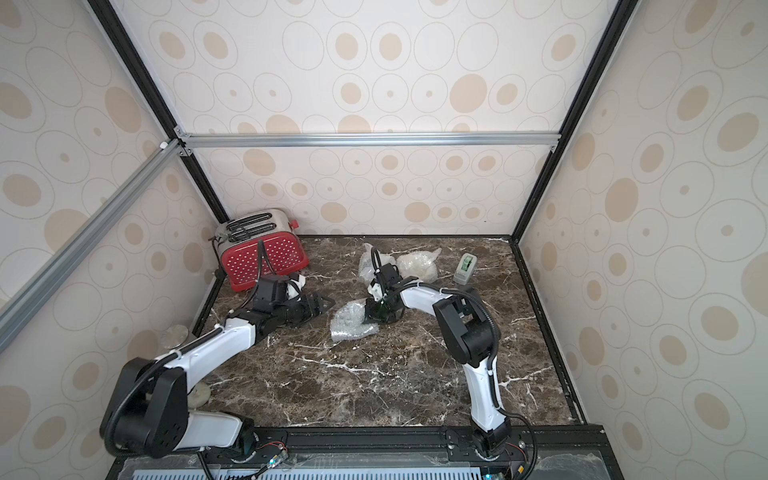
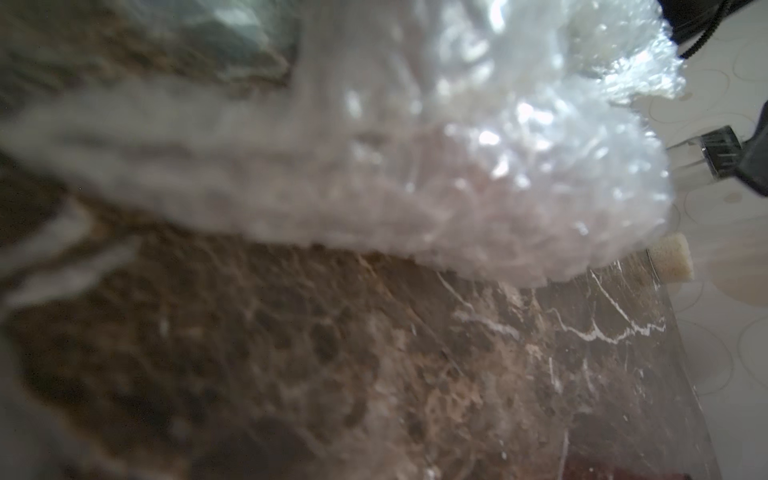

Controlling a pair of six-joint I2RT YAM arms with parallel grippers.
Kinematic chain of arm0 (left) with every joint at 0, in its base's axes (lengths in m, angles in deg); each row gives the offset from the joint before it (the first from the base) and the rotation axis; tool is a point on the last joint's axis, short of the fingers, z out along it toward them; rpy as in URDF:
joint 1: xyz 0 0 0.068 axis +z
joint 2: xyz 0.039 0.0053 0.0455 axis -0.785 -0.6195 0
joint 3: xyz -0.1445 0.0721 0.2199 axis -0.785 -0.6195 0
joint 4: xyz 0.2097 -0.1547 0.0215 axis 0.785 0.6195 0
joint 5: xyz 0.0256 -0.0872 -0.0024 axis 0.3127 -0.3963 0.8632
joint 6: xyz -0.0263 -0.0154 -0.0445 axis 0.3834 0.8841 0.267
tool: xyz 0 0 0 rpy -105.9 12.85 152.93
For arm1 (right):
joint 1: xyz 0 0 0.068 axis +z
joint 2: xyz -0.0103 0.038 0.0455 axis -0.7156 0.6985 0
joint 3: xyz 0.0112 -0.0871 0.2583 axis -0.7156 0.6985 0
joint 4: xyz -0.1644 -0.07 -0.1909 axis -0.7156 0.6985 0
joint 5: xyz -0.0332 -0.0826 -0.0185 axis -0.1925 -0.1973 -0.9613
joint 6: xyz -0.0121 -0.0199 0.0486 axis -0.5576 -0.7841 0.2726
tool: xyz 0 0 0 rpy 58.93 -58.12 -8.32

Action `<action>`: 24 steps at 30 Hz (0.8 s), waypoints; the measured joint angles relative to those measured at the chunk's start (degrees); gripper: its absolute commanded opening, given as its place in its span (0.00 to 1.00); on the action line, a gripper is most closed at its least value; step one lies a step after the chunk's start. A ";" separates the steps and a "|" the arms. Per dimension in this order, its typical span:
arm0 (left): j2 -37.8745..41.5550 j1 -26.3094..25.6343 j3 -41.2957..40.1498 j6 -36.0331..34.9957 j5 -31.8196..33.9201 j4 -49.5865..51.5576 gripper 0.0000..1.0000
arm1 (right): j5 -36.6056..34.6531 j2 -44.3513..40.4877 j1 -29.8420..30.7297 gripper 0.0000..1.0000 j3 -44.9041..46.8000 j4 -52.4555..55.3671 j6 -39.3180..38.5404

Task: Wrap bowls in bubble wrap
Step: Wrap the bowl in bubble wrap.

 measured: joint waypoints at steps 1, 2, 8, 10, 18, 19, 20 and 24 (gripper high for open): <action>1.79 -0.20 -1.49 0.98 0.26 -0.50 0.81 | -0.46 -0.92 0.07 0.00 1.42 -1.14 1.44; 3.63 -0.72 -3.21 2.12 0.57 -0.98 0.81 | -1.05 -1.86 0.17 0.00 3.02 -2.56 3.28; 12.83 -10.03 -12.41 9.60 5.07 -1.46 0.78 | -2.84 -4.00 0.79 0.00 9.16 -12.76 13.33; 15.06 -12.55 -15.54 12.74 5.99 -2.23 0.77 | -3.72 -4.02 1.05 0.00 10.25 -16.06 16.00; 13.20 -13.51 -20.57 23.87 9.73 -10.10 0.82 | -7.48 -4.02 3.82 0.00 11.34 -23.65 21.70; 11.98 -13.57 -20.55 24.92 10.03 -11.76 0.82 | -7.58 -4.02 4.09 0.00 11.39 -24.17 22.12; 10.60 -13.57 -20.55 25.99 10.29 -13.49 0.81 | -7.61 -4.02 4.33 0.00 11.47 -24.87 22.49; 5.62 -13.57 -20.13 28.55 11.65 -17.53 0.77 | -7.93 -4.02 4.90 0.00 12.33 -26.60 23.67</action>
